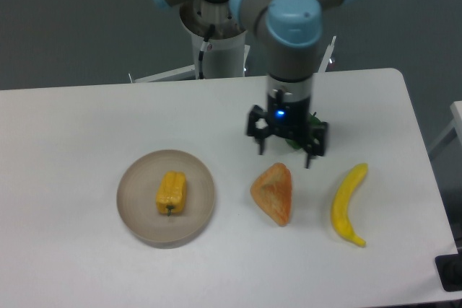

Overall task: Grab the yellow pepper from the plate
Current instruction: 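Move the open gripper over the plate and lower onto the yellow pepper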

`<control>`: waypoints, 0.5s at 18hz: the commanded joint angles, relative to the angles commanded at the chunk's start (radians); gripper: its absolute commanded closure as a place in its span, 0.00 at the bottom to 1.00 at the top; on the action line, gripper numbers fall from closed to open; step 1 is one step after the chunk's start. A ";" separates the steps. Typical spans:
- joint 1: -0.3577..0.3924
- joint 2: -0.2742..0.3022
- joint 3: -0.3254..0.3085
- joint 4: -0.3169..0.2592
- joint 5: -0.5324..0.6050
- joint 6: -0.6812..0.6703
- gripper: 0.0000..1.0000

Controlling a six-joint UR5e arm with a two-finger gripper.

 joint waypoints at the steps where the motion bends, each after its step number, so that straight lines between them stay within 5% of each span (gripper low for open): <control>1: -0.031 -0.011 0.000 0.003 0.000 -0.029 0.00; 9: -0.154 -0.106 -0.012 0.066 0.005 -0.224 0.00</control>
